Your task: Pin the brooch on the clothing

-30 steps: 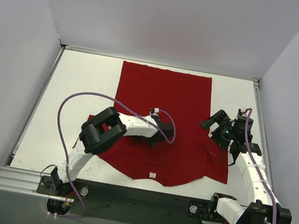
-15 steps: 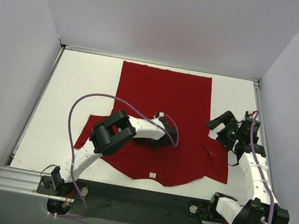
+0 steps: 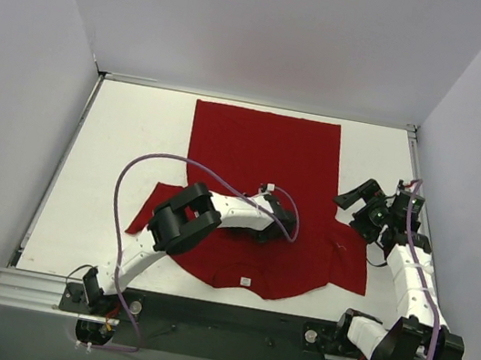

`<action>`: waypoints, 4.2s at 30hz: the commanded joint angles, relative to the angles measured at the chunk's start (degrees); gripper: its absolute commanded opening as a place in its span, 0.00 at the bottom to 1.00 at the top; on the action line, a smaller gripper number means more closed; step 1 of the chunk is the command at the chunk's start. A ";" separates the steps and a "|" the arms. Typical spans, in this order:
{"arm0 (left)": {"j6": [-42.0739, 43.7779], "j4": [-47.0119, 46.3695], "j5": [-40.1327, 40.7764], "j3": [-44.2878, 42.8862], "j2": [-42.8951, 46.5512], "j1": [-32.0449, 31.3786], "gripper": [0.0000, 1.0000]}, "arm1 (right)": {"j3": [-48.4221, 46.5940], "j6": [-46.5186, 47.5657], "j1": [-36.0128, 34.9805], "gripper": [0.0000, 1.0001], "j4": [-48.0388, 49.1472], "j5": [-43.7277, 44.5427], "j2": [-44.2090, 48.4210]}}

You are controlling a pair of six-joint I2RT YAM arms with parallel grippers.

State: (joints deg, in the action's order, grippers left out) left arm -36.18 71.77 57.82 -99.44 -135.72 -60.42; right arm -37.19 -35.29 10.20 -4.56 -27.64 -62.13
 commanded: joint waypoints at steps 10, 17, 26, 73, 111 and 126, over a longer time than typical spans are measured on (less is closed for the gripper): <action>5.16 -22.80 -13.69 12.33 19.51 1.54 0.00 | -0.17 0.75 0.26 1.00 0.86 -2.94 -1.41; 6.48 -30.18 -18.79 17.86 24.71 3.29 0.00 | 0.89 -0.40 -1.05 0.99 4.02 -5.14 -3.08; 6.39 -35.46 -21.61 24.37 31.65 5.84 0.00 | -1.22 -0.57 -9.57 0.98 4.12 -3.66 -6.60; 7.36 -42.85 -23.80 37.03 51.69 11.47 0.00 | -13.61 -1.63 -36.30 0.84 11.06 -2.94 -25.15; 7.53 -41.88 -23.81 31.41 38.95 7.34 0.00 | -15.54 -0.84 -36.83 0.82 10.53 -3.03 -29.01; 7.00 -44.26 -23.19 34.22 47.38 7.51 0.00 | -16.07 -1.27 -37.18 0.82 11.76 -4.27 -31.56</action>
State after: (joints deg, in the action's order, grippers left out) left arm -28.29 30.04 33.15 -65.80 -92.27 -52.84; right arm -50.98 -36.99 -26.98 6.24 -30.55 -92.88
